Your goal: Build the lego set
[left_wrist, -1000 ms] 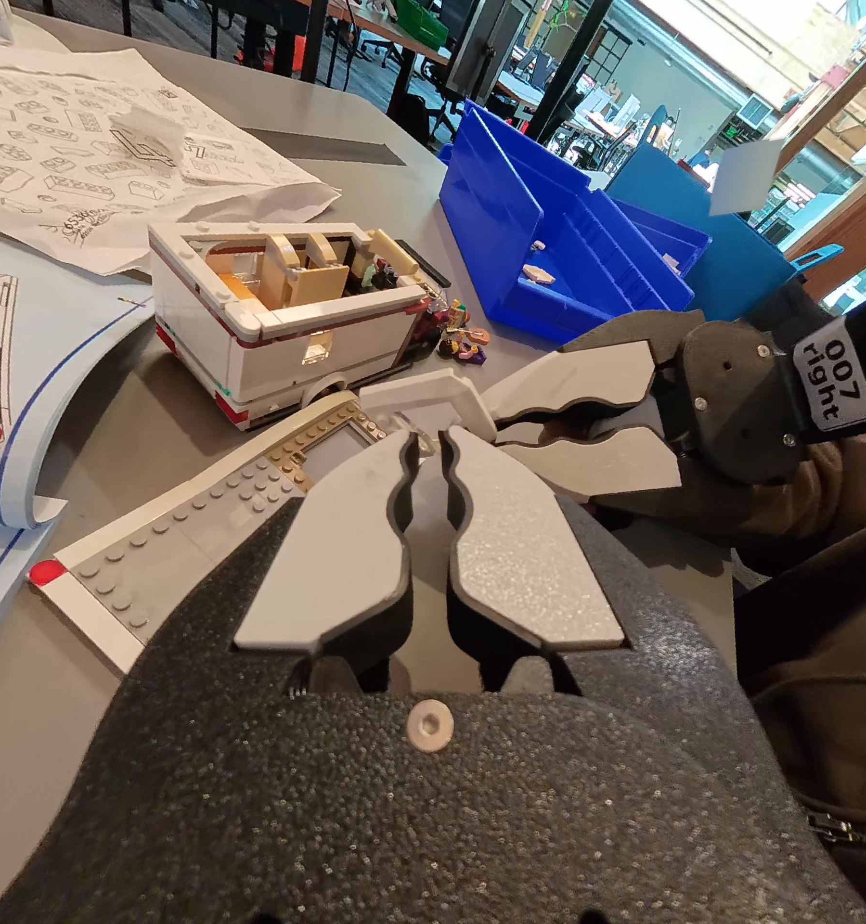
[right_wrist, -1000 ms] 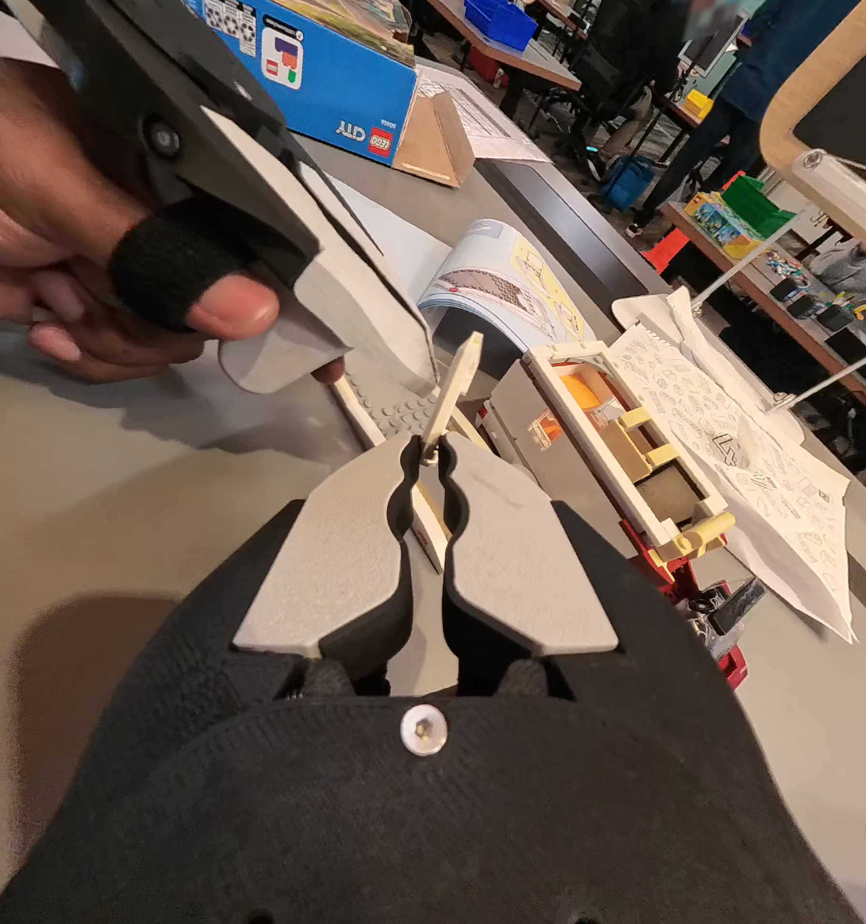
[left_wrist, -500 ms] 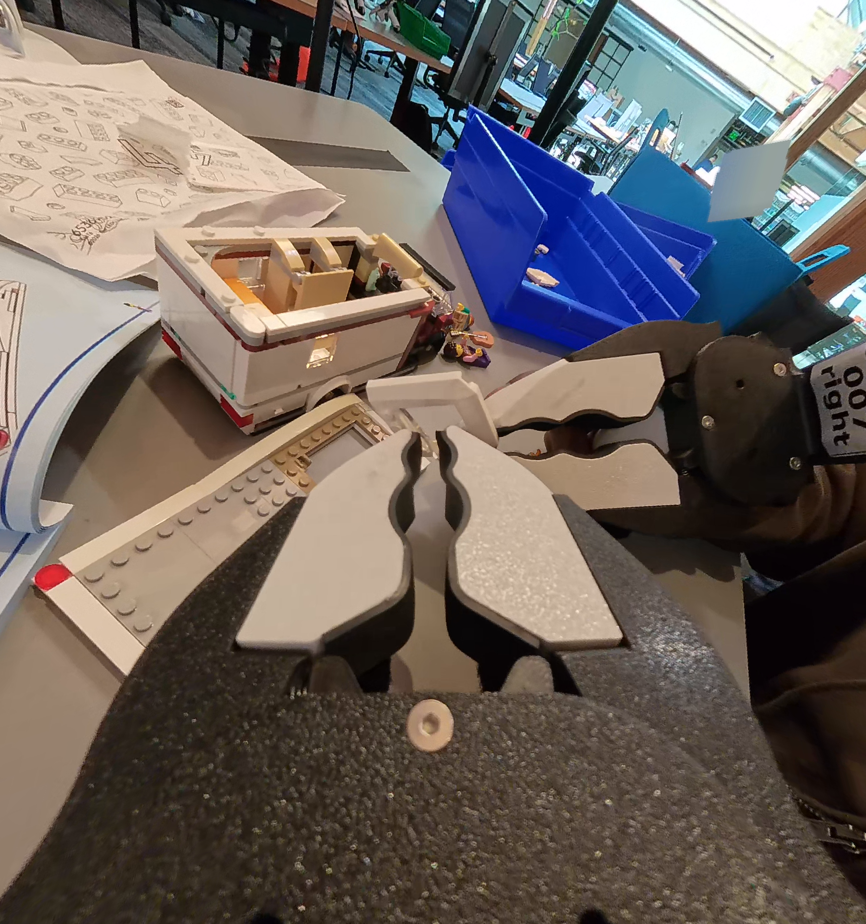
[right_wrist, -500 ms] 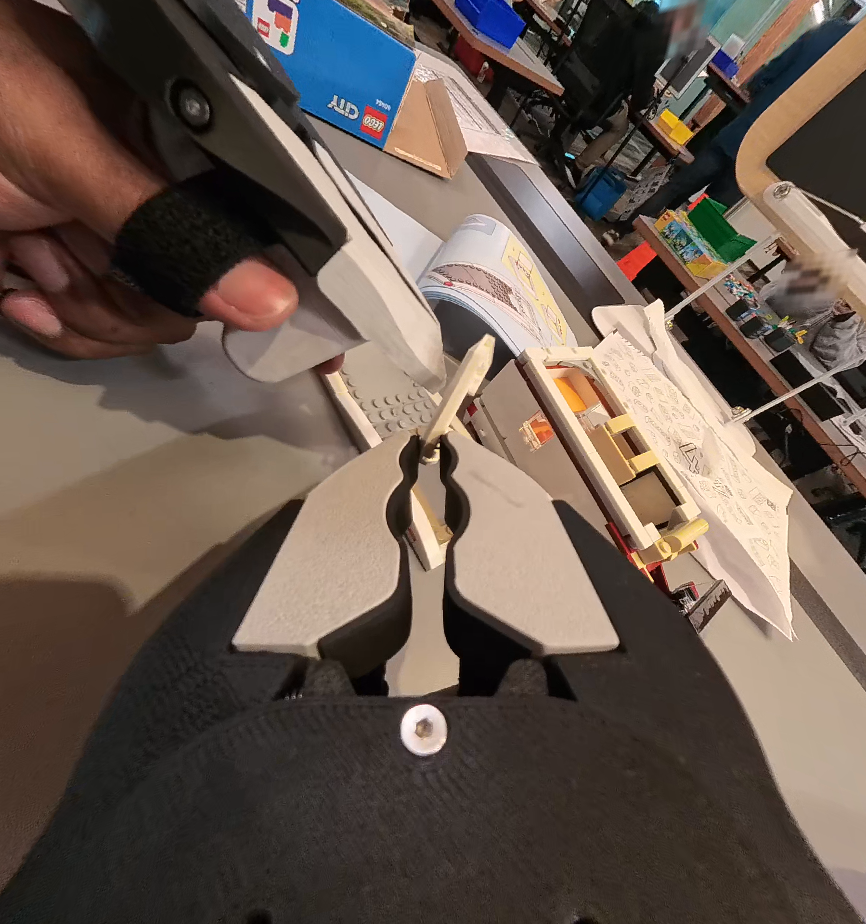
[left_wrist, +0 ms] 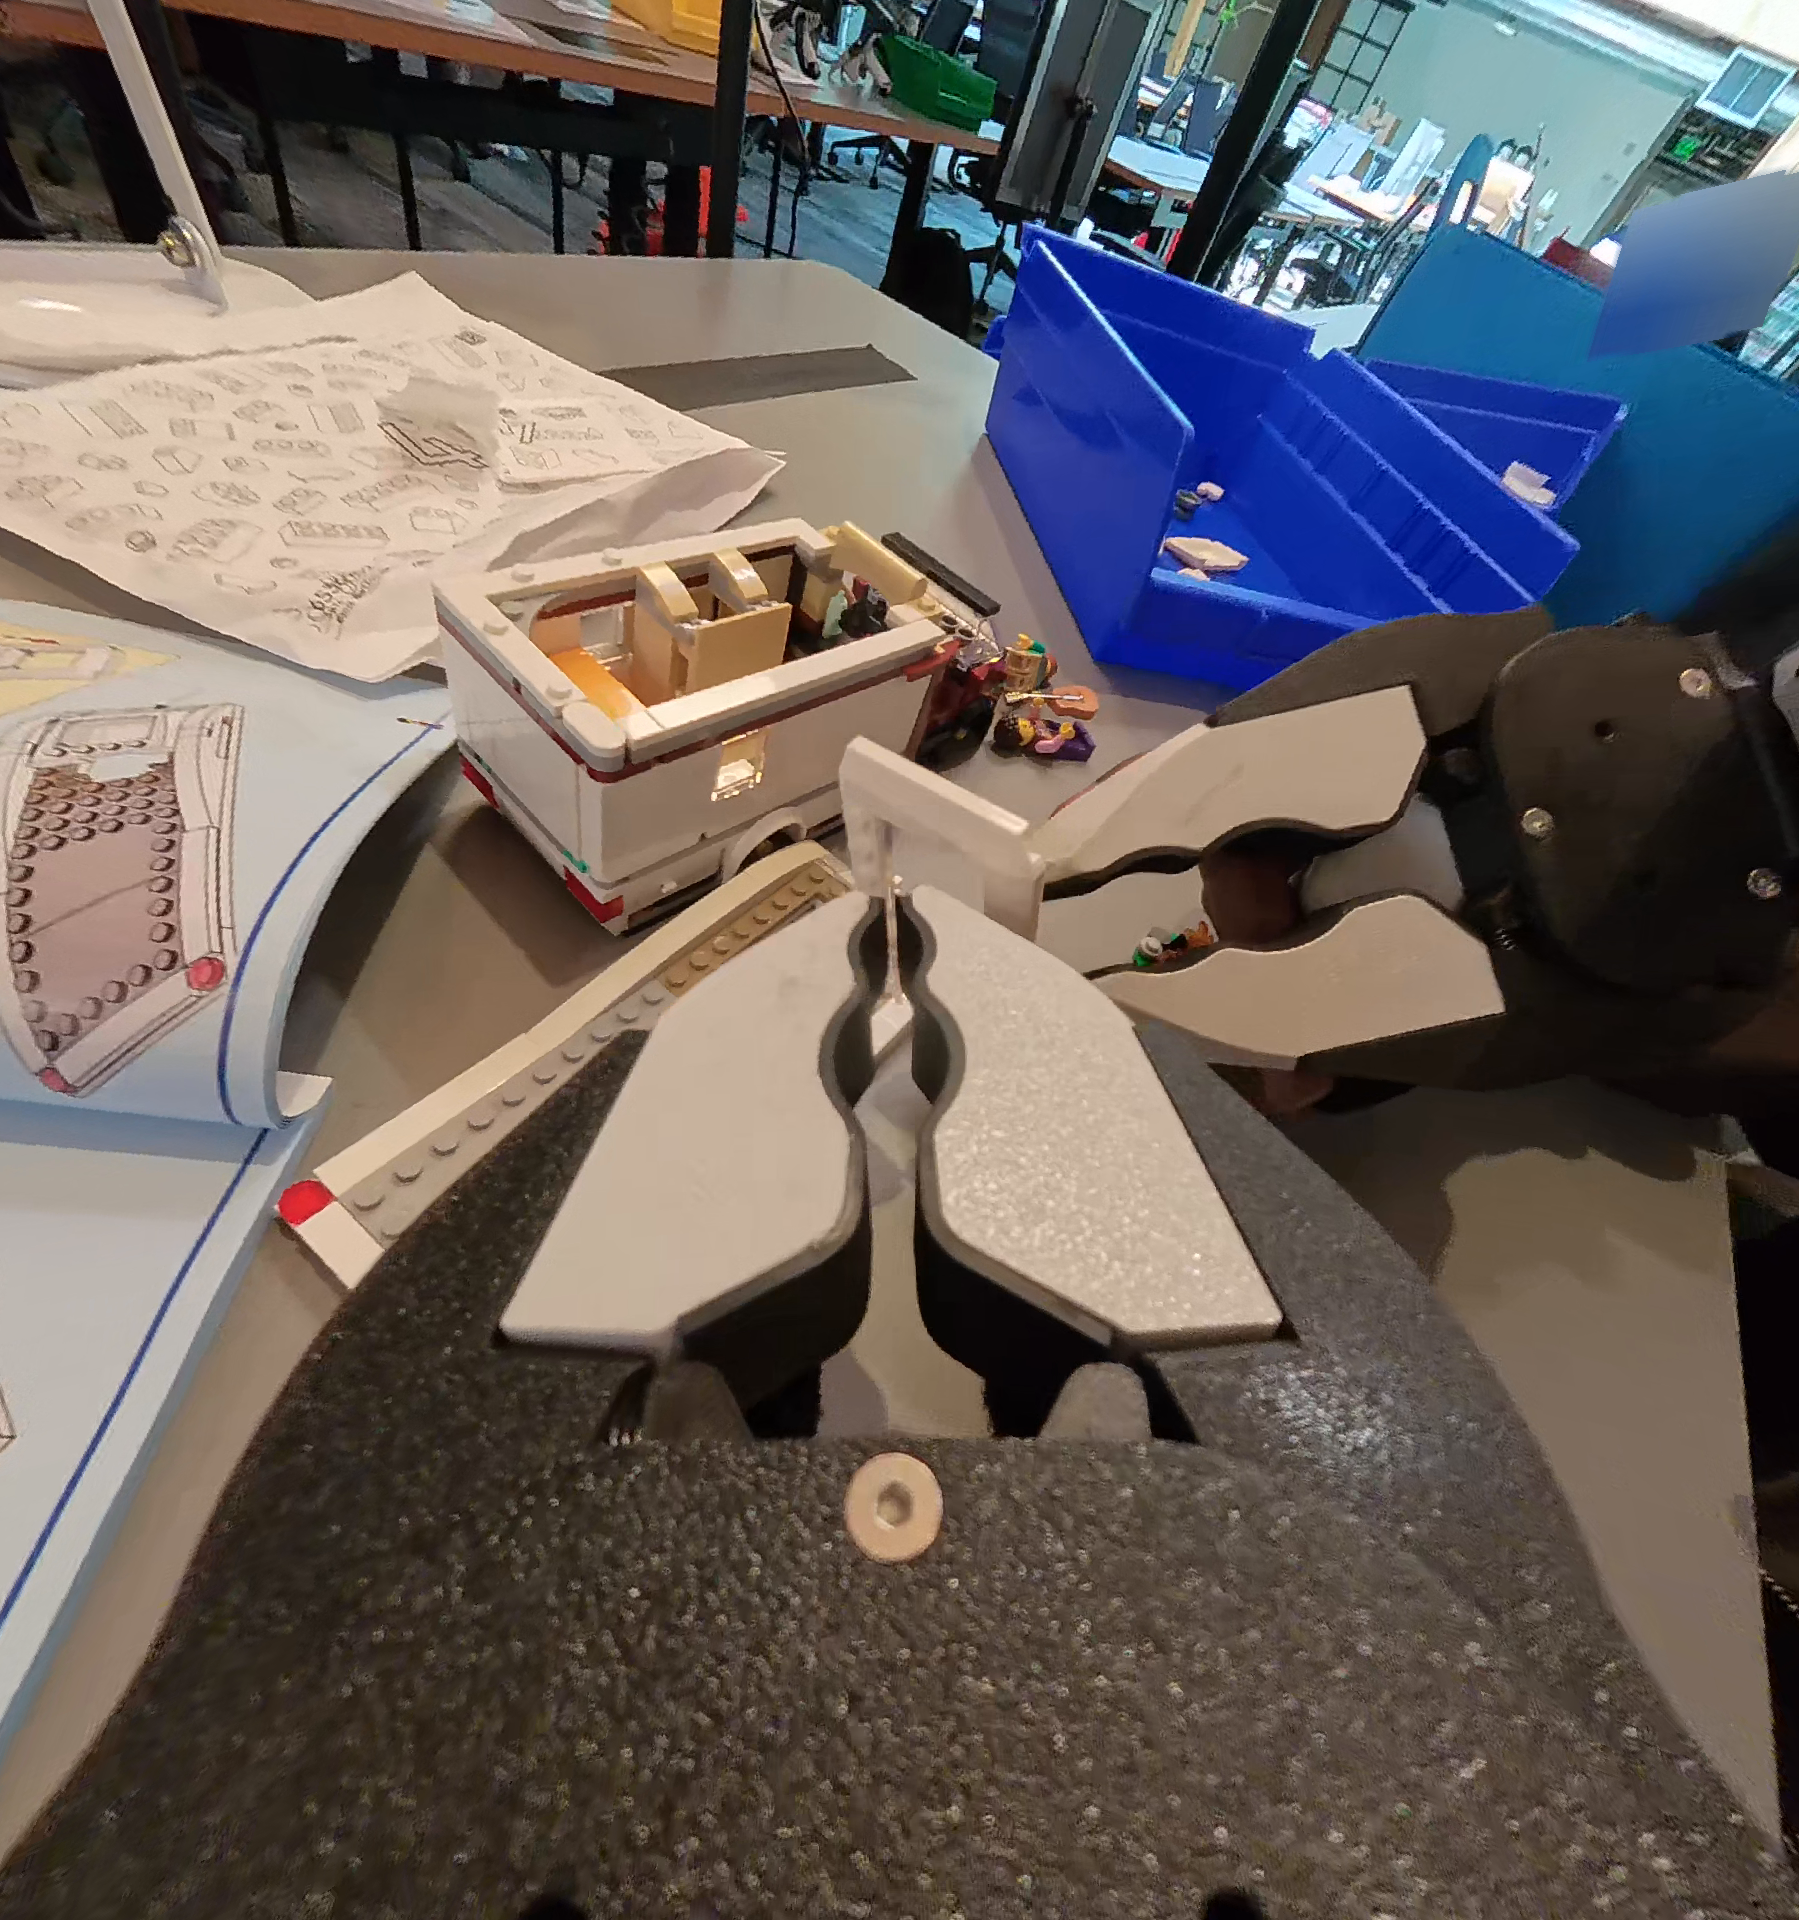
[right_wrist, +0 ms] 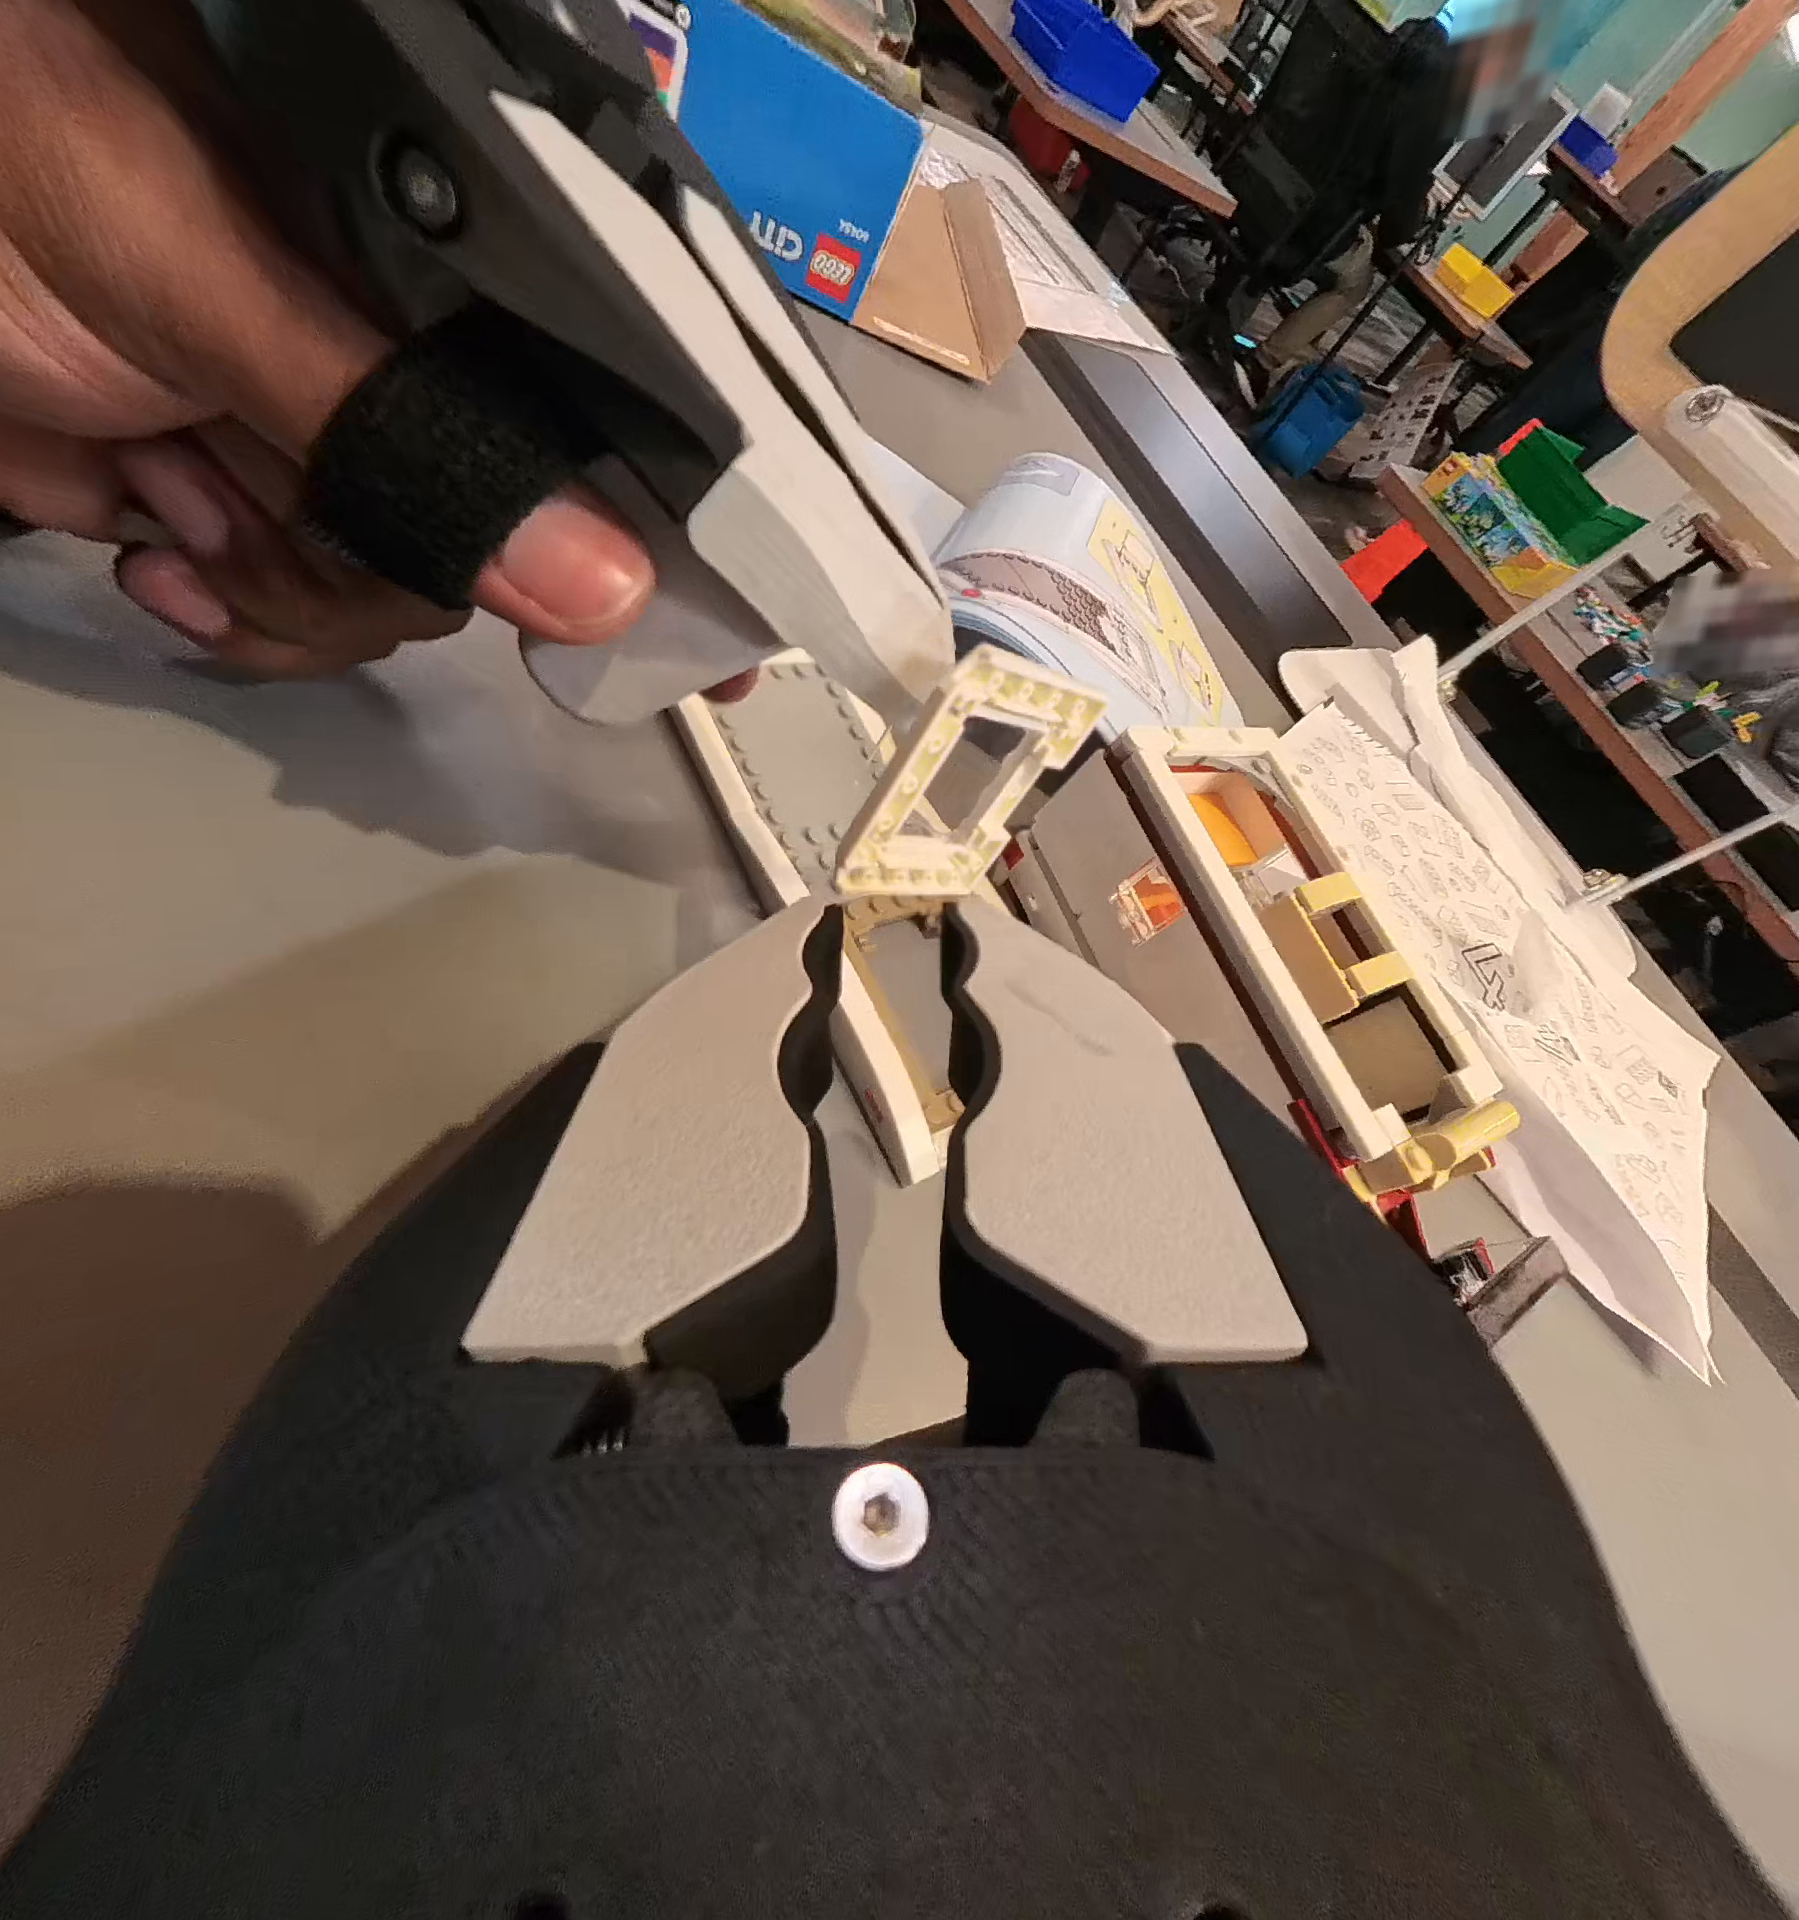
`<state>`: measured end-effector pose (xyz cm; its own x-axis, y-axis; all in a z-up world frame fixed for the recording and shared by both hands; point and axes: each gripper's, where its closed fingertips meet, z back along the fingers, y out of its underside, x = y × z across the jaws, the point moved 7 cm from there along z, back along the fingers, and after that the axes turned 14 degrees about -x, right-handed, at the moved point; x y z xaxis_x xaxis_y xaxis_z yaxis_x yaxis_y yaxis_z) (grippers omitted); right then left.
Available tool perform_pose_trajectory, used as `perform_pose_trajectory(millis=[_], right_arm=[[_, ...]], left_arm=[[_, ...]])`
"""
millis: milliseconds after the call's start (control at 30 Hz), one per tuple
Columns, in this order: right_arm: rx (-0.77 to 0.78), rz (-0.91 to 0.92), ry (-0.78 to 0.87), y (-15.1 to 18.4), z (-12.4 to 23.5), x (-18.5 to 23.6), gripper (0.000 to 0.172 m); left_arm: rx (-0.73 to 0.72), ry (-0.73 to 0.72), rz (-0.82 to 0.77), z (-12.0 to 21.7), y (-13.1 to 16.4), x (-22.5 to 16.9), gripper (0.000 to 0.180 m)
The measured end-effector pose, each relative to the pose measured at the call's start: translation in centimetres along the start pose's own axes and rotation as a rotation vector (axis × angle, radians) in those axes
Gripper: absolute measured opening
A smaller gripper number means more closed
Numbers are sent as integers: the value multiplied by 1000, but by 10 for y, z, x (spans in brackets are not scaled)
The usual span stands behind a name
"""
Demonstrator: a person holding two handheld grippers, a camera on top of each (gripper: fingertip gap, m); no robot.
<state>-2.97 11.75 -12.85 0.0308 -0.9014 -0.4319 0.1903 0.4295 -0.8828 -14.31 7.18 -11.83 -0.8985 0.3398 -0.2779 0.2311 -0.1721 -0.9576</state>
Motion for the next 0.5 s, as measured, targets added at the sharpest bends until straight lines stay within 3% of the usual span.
perform_pose_trajectory(millis=[267,500], right_arm=[[-25,-5,-4,-3,1,-1,27],[82,240,91,1,-3,13,20]], left_arm=[[-19,35,125,1,1,3,2],[-8,84,236,-4,6,-2,2]])
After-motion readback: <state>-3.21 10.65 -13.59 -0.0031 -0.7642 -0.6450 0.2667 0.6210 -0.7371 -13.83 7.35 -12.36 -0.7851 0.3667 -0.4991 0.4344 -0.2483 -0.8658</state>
